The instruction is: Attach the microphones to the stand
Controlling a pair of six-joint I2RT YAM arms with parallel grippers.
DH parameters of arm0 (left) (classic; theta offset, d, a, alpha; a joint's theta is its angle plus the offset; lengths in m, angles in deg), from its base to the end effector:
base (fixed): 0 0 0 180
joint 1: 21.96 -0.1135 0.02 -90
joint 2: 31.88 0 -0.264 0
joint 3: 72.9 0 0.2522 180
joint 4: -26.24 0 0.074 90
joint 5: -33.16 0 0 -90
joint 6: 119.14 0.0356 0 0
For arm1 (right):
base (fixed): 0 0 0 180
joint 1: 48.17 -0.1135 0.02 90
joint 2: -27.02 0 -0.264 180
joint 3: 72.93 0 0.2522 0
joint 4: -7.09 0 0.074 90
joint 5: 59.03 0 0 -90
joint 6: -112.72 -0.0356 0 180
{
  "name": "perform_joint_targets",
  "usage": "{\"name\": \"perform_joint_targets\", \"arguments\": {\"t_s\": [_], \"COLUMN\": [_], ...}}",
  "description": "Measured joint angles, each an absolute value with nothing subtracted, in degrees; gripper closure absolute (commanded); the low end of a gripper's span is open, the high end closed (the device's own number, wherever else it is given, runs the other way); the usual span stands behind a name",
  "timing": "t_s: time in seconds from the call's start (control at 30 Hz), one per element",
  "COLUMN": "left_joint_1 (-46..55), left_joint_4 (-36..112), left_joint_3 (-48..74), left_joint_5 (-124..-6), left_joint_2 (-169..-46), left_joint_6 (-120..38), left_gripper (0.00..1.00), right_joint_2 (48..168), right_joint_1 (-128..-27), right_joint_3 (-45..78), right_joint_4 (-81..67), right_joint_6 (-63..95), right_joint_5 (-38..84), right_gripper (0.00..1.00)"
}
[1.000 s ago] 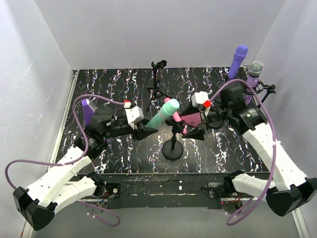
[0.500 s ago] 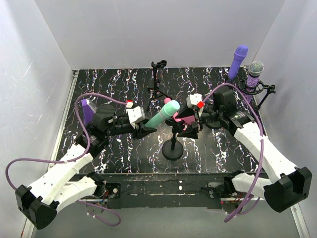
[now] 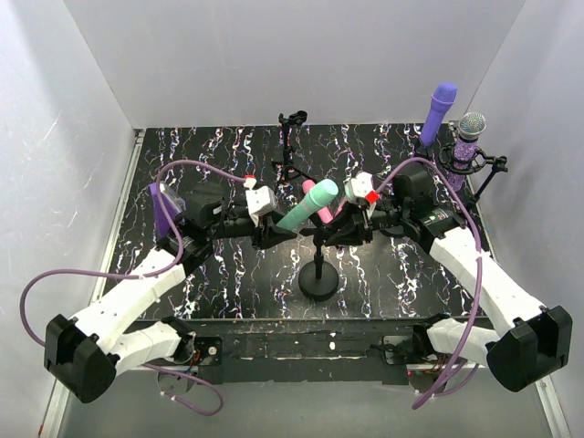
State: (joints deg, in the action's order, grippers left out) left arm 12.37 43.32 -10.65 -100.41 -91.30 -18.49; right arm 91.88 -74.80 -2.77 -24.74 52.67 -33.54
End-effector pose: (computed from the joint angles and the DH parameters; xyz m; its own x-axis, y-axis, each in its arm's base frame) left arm 0.1797 -0.1524 0.3287 -0.0223 0.1774 -0.9839 0.9813 0.1921 0.0124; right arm 0.1991 0.1358 0.3359 0.1108 -0.1848 -0.9765 -0.9920 -0.0803 -0.0973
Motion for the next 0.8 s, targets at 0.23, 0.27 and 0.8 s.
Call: {"name": "perform_joint_targets", "arguments": {"t_s": [0.23,0.27,0.8], "left_joint_1": [12.37,12.37,13.00], "left_joint_4": [37.13,35.84,19.73], "left_joint_3": [-11.22,-11.81,-21.12], "left_joint_5": [-104.52,-104.87,-106.35], "left_joint_2": [-96.18,-96.31,-98.25], "left_joint_6": [-23.10,-23.95,-35.84], "left_gripper": [1.00,1.00,1.00], "right_joint_2": [90.37,90.18,89.89], "right_joint_1": [-74.10,-73.86,-72.12], "right_joint_3": [-5.08,-5.72,-13.06], "right_joint_4": [-21.39,-19.93,1.42], "right_joint_6": [51.05,49.52,30.53], "right_joint_5": [-34.33,-34.68,-38.26], "right_gripper": [0.97,0.97,0.98]}}
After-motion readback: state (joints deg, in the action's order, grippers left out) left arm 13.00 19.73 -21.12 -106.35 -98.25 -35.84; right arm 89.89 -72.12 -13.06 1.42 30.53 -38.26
